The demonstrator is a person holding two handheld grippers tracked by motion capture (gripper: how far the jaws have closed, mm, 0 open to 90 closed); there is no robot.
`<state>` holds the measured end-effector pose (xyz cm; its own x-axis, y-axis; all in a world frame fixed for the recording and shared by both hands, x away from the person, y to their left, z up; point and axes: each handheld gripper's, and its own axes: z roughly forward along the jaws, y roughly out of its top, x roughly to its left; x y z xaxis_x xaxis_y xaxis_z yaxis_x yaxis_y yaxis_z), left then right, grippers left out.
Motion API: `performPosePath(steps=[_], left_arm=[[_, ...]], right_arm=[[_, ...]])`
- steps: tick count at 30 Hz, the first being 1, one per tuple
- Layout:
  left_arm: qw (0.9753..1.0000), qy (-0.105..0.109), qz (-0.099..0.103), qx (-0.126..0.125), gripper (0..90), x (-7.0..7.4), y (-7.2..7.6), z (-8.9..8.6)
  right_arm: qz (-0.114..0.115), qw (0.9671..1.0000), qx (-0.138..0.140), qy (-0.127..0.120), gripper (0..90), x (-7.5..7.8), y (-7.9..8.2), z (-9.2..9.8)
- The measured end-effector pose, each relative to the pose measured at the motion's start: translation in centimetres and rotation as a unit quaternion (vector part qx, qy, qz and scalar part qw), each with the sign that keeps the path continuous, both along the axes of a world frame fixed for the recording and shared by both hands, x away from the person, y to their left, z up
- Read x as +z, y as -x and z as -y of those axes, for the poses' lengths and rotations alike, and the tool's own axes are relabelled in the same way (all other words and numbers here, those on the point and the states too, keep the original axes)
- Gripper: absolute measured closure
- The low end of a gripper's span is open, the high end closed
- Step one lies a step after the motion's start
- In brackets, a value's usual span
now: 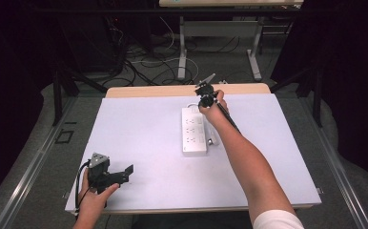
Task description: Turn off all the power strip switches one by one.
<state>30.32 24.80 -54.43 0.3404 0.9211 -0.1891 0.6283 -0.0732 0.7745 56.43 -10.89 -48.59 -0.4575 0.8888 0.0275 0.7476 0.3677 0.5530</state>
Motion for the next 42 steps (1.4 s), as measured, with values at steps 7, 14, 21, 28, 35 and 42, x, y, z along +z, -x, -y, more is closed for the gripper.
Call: performPosePath(steps=[7, 14, 21, 28, 35, 42], left_arm=[[1.0, 0.0, -0.002, -0.002, 0.5, 0.0, 0.1, 0.0], [1.0, 0.001, -0.001, -0.001, 0.5, 0.0, 0.1, -0.1], [1.0, 0.002, -0.002, -0.001, 0.5, 0.0, 0.0, 0.0], [1.0, 0.002, -0.002, -0.002, 0.5, -0.1, 0.0, 0.0], [1.0, 0.002, -0.003, -0.002, 0.5, -0.1, 0.0, 0.0], [1.0, 0.001, -0.003, -0.004, 0.5, -0.2, 0.0, 0.1]], right_arm=[[-0.004, 1.0, 0.001, -0.001, 89.9, -1.0, -0.5, -0.3], [-0.001, 1.0, -0.005, -0.003, 89.9, -1.9, -1.2, -0.5], [0.009, 0.9999, -0.008, -0.009, 89.9, -2.4, -1.6, -0.6], [0.024, 0.9996, -0.007, -0.01, 89.9, -3.0, -1.8, -1.1], [0.028, 0.9995, -0.014, -0.011, 89.9, -3.3, -2.0, -1.1], [0.034, 0.9992, -0.015, -0.013, 90.0, -3.5, -2.0, -1.0]])
